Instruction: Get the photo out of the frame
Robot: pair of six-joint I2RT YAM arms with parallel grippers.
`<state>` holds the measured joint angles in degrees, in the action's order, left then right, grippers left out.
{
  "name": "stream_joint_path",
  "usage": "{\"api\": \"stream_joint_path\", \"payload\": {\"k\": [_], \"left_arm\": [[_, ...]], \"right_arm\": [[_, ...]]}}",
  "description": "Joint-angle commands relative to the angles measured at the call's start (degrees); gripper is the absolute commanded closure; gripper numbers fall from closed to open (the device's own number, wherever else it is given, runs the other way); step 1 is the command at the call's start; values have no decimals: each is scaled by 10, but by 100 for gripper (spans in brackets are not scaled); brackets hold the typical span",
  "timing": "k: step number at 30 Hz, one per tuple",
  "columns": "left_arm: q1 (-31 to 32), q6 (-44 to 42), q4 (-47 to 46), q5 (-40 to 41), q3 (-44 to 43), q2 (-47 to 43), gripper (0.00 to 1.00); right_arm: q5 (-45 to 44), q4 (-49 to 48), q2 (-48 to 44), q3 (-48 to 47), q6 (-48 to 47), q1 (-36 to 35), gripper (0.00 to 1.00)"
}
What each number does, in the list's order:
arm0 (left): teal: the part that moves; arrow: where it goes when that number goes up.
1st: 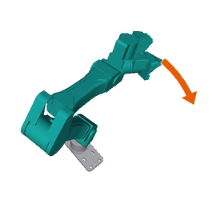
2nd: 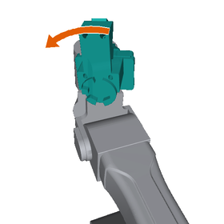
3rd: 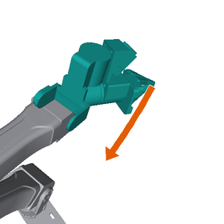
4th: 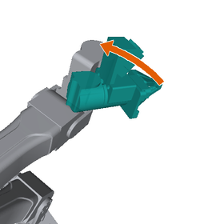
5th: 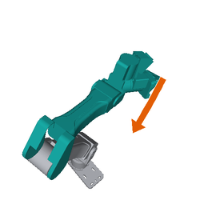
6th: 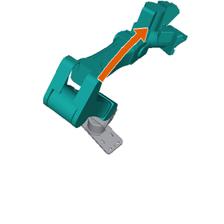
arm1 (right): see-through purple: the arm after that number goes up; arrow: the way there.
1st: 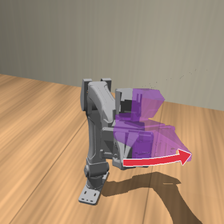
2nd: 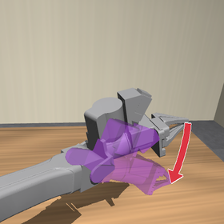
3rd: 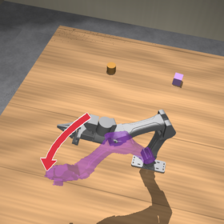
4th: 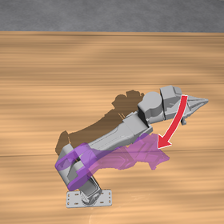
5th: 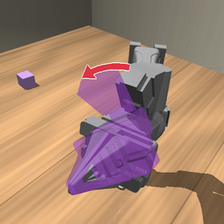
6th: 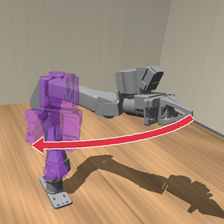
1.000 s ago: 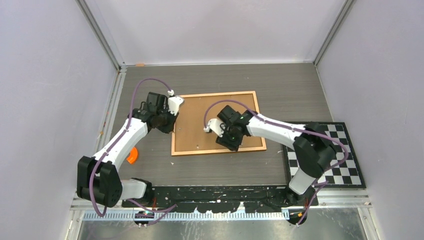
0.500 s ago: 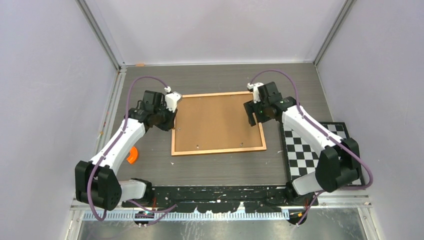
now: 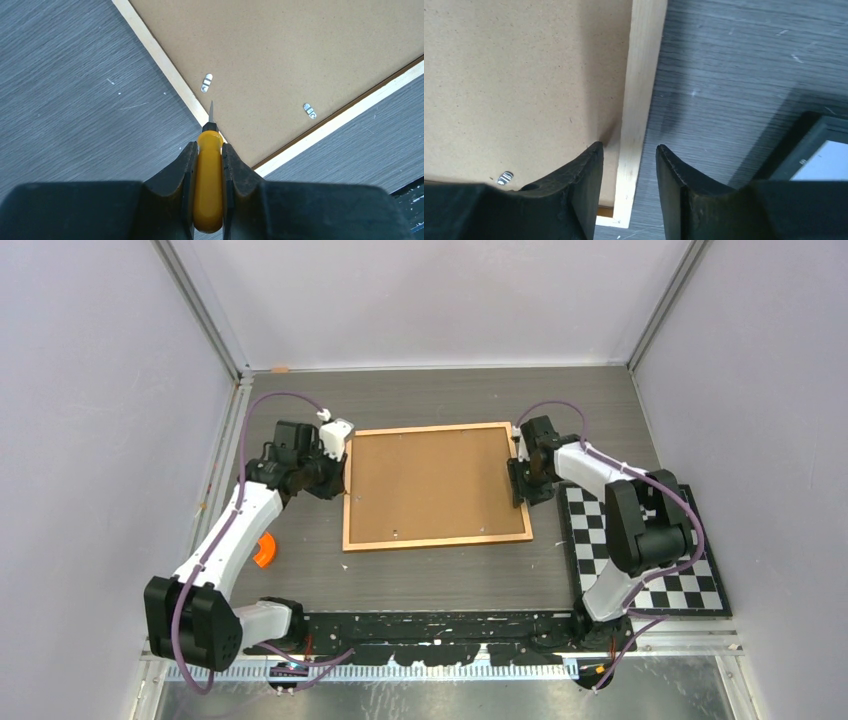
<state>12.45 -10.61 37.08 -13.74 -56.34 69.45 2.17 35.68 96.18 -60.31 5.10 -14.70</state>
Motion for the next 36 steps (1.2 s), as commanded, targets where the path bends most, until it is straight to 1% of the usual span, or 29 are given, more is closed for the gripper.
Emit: {"api": "stream_joint_path", "payload": {"k": [1,4,7,9,12,16,19,20,24,27,28,29,31,33,35,36], "left_arm": [[-9,11,-13,-21,-6,-23,100],[-14,11,-13,-25,-6,-23,100],[-15,13,-13,-28,-6,-23,100],[-15,13,-13,-30,-6,-23,100],[-16,14,-15,-32,-5,-21,100],[-18,17,-15,-36,-6,-16,100],[-19,20,-15,-37,-10,-11,100],[-19,21,-15,-37,-11,-9,100],[-21,23,-14,-38,-14,-7,100],[-25,25,-15,-40,-13,-5,100],[-27,26,-16,-42,-12,-4,100],[-30,27,-15,-45,-11,-3,100],[-37,31,-16,-51,-11,-1,100],[-42,33,-15,-58,-12,2,100],[-46,35,-12,-62,-14,4,100],[-49,37,-12,-64,-15,4,100]], "right_arm": [[25,-21,25,-18,3,0,56],[38,-14,54,-31,-7,0,70],[52,-9,78,-50,-32,-1,82],[59,-8,96,-65,-69,-3,90],[64,-1,108,-83,-133,-12,98],[62,1,107,-96,-225,-33,99],[68,-2,118,-119,-303,-29,99],[65,-3,124,-130,-339,-25,99],[51,6,170,-210,-415,-14,99],[38,7,212,-280,-447,-14,96],[34,2,224,-300,-450,-15,93],[30,-9,235,-322,-449,-15,87],[22,-25,252,-361,-444,-20,72],[5,-43,261,-387,-437,-29,59],[-12,-50,259,-402,-428,-43,50],[-18,-47,254,-407,-422,-51,49]]}}
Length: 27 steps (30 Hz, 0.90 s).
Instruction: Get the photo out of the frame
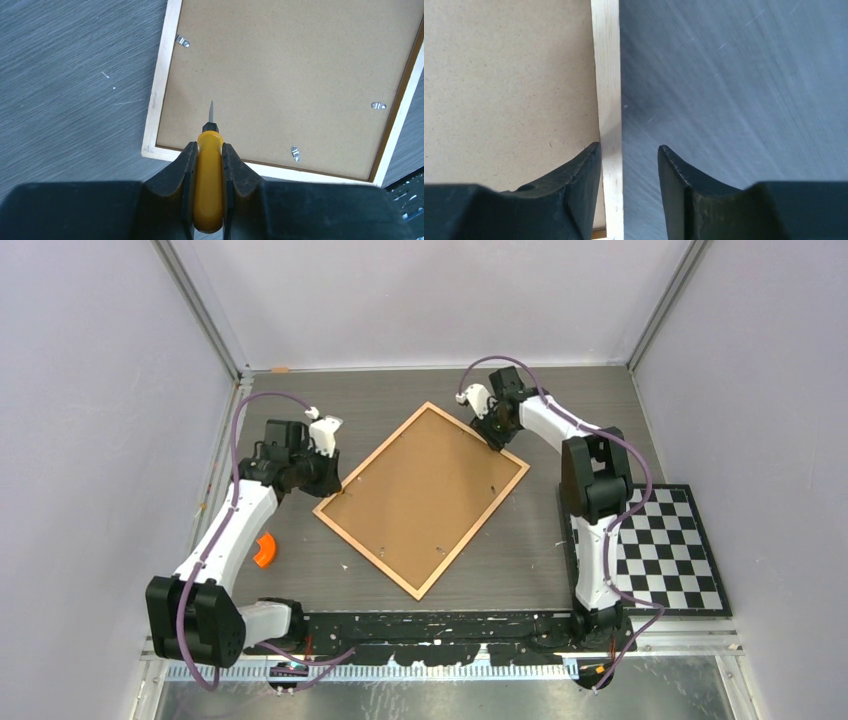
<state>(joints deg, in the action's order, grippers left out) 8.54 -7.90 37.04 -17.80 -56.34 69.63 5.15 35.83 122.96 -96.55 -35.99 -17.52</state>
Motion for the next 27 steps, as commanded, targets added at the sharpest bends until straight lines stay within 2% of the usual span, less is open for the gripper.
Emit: {"api": "stream_joint_path", "payload": {"k": [1,6,12,16,19,27], "left_arm": [[-12,11,-10,-25,-16,2,100],[-28,30,-19,-42,-15,-1,100],[-80,64,-27,-84,-18,15,100],[-120,76,-27,-113,-21,30,100],[-132,94,-24,-123,-23,41,100],[-150,94,-21,-140,-18,44,100]], "right_arm": [[-49,-44,-23,-44,-3,-29,48],[-15,-18,-104,0,98,-52,34],[41,-37,-242,153,242,-153,31],[66,-65,-292,228,302,-247,31],[78,-109,-304,273,328,-309,31],[59,-138,-270,281,378,-420,31]]}}
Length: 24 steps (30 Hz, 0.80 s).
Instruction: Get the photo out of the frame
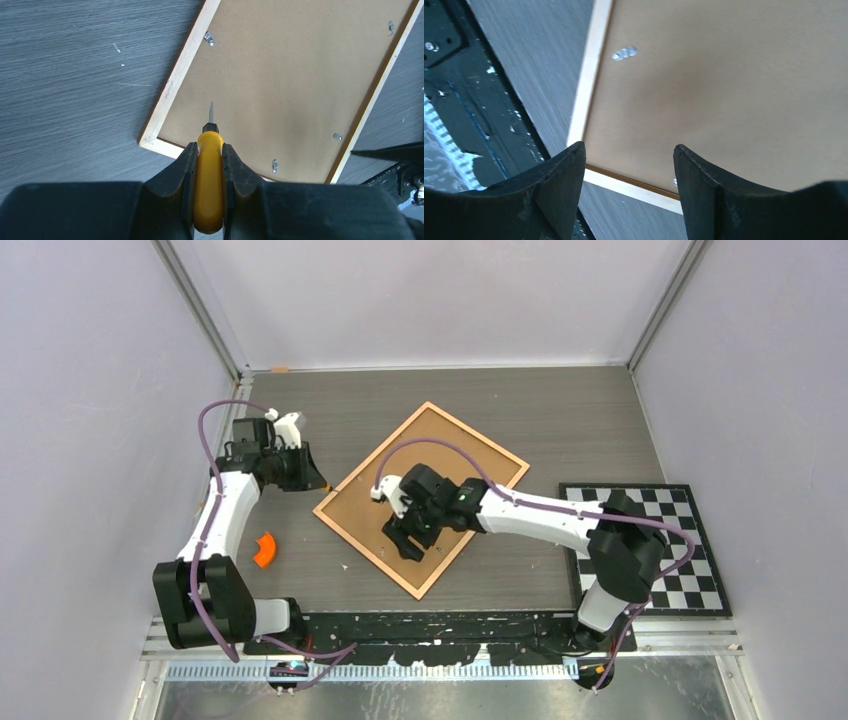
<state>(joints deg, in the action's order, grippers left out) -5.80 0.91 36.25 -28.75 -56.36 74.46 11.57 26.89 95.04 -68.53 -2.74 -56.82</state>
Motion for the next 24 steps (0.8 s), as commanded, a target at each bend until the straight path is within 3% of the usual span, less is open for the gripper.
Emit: {"api": "stream_joint_path", "payload": {"k": [1,12,16,21,24], "left_arm": [[-7,6,-14,-31,-17,-3,100],[-13,8,-16,-46,-17,5,100],[-13,7,-14,-46,-17,3,100],[-16,7,-13,-45,-17,3,100],[-17,6,-14,-42,-17,0,100]], "right_arm": [[-9,-50,14,2,45,-37,31],[-93,-32,109,-37,7,-120,32],[-163,-28,147,-46,-23,-143,37],[-222,-11,180,-38,-72,-176,49],[-216,6,179,-25,-91,-179,62]]}}
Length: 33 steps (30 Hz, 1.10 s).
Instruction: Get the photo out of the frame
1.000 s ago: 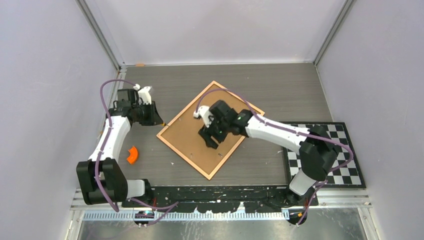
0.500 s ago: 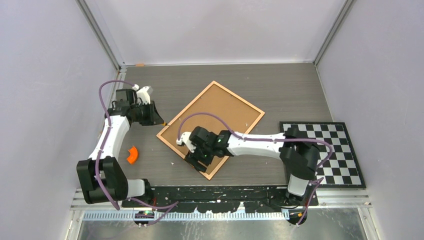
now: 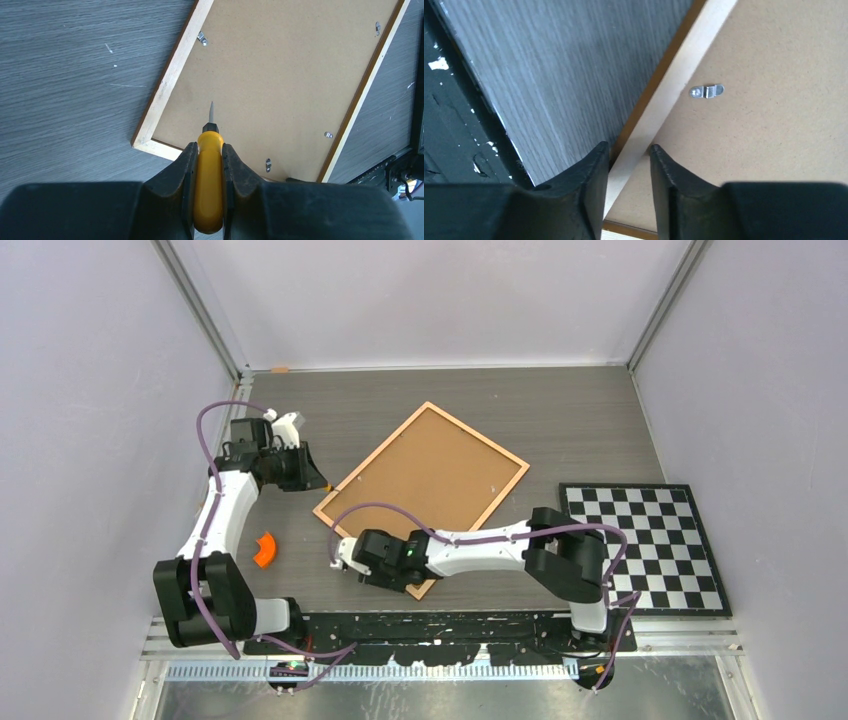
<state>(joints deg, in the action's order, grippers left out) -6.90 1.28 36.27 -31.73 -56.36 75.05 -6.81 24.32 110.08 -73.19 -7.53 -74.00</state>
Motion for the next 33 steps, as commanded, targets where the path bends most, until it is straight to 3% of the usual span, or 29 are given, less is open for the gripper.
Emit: {"api": "stream_joint_path", "payload": {"k": [1,5,9,11,20,27,33], "left_arm": [[-7,2,-15,-12,-17,-5,100],[-7,0,-16,-11,-17,-3,100],[-7,-8,-12,-13,-17,-3,100],[-7,-10,-9,-14,-18,-4,100],[33,-60,9,-3,-19,-29,100],[96,-86,27,47,-34,-44,100],[123,-126,46,66,-30,-56,100]], "right_arm": [[-29,34,24,33,-54,-7,64],[-12,35,-18,87,-105,-5,73],[2,49,-73,132,-153,4,95],[8,50,-101,162,-174,11,99],[21,42,-234,283,-295,22,99],[49,24,-188,232,-368,12,99],[34,27,-218,275,-372,-40,99]]}}
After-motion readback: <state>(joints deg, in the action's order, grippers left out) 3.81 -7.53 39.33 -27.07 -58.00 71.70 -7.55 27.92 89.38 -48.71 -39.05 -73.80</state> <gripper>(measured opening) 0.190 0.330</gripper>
